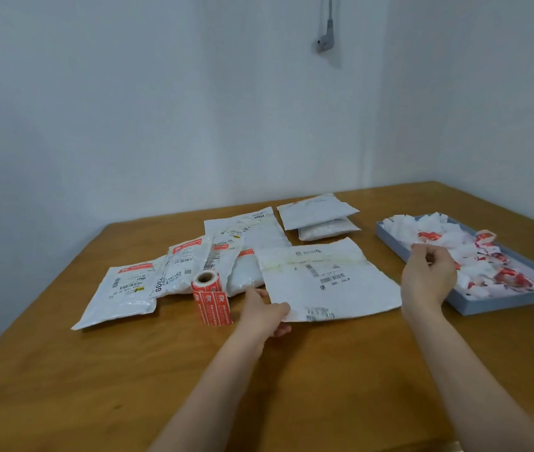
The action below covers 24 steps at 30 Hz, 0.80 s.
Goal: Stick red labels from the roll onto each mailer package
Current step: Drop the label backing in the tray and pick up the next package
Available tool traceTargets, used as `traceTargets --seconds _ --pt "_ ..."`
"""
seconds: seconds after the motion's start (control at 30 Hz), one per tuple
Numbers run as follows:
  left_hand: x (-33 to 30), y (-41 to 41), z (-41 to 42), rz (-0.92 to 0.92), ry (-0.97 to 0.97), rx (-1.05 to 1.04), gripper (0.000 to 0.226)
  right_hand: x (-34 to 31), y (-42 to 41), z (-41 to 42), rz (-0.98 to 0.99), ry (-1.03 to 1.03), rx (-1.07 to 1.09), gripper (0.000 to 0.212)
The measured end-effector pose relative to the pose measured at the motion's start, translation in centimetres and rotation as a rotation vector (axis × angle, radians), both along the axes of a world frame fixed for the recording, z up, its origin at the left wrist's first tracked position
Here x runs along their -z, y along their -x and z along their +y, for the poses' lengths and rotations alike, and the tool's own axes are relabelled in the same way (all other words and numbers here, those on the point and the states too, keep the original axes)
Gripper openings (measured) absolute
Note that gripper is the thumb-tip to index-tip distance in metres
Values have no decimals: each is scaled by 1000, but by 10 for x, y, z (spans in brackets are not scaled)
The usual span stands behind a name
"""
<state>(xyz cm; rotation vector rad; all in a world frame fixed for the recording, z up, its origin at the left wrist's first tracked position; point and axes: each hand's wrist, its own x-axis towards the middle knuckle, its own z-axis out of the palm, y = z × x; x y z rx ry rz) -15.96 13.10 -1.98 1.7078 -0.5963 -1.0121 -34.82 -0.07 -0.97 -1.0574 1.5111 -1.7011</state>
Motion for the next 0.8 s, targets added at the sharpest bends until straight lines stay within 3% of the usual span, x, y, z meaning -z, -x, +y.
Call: traceTargets --seconds 0.07,0.2,0.33,0.5,0.67,0.8 --pt "-2 0 6 -99 -110 64 35 3 2 -2 205 15 -90 8" --pt "-2 1 12 -282 -146 80 37 11 -3 0 672 -108 -385 33" --pt "0 4 18 -186 10 83 45 25 -7 5 888 -309 -489 56" --pt "3 3 22 -229 51 52 49 32 3 2 979 -447 -490 66" --pt "-12 -3 28 -382 -269 164 30 21 12 5 1121 -440 -249 68" --pt "-11 -4 25 -467 -236 120 28 24 7 3 1116 -409 -416 60"
